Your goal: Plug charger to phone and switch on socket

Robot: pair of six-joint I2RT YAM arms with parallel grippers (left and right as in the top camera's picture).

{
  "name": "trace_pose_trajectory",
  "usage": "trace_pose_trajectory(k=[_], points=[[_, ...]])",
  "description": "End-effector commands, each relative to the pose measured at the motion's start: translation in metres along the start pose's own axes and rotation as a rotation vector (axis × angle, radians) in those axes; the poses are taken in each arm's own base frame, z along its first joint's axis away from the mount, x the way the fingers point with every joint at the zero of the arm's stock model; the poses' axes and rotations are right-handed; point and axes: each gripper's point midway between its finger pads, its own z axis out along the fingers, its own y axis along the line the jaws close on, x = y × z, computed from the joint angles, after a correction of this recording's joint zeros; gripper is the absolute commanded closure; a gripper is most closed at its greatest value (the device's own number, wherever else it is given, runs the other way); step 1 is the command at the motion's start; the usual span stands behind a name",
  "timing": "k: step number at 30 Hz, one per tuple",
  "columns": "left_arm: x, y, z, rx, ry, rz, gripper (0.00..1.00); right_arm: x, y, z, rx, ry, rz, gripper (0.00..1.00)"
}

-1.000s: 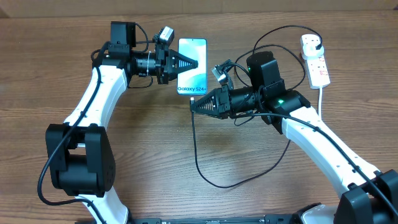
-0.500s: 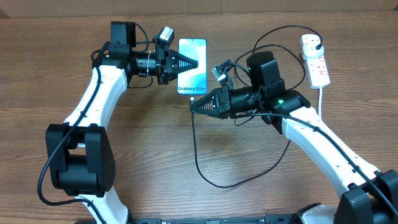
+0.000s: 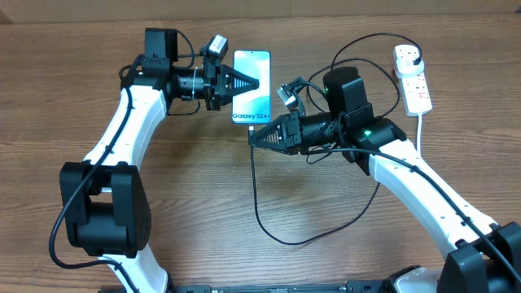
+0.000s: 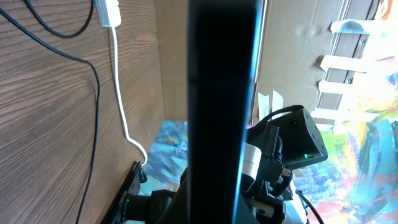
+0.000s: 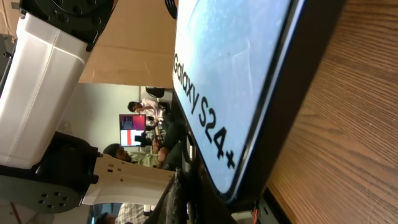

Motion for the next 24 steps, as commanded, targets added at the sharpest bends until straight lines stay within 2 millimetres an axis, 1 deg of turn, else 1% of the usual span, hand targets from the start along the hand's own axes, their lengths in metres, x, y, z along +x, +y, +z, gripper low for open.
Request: trace_pose_trajectory(k=[1, 12, 24], points=[[0.0047, -0.0149, -0.0007, 0.040, 0.030, 0.032, 0.96, -0.0031, 0.0011, -0.0021, 0.000, -0.012, -0.006, 0.96], [0.0047, -0.0149, -0.0007, 0.041, 0.030, 0.033, 0.96, -0.0063, 0.0006, -0.0014, 0.001, -0.021, 0.003, 0.96], [0.0048, -0.0150, -0.0007, 0.041, 0.031, 0.033, 0.96, -0.0054, -0.0013, -0.0011, 0.005, -0.018, 0.014, 0.96]])
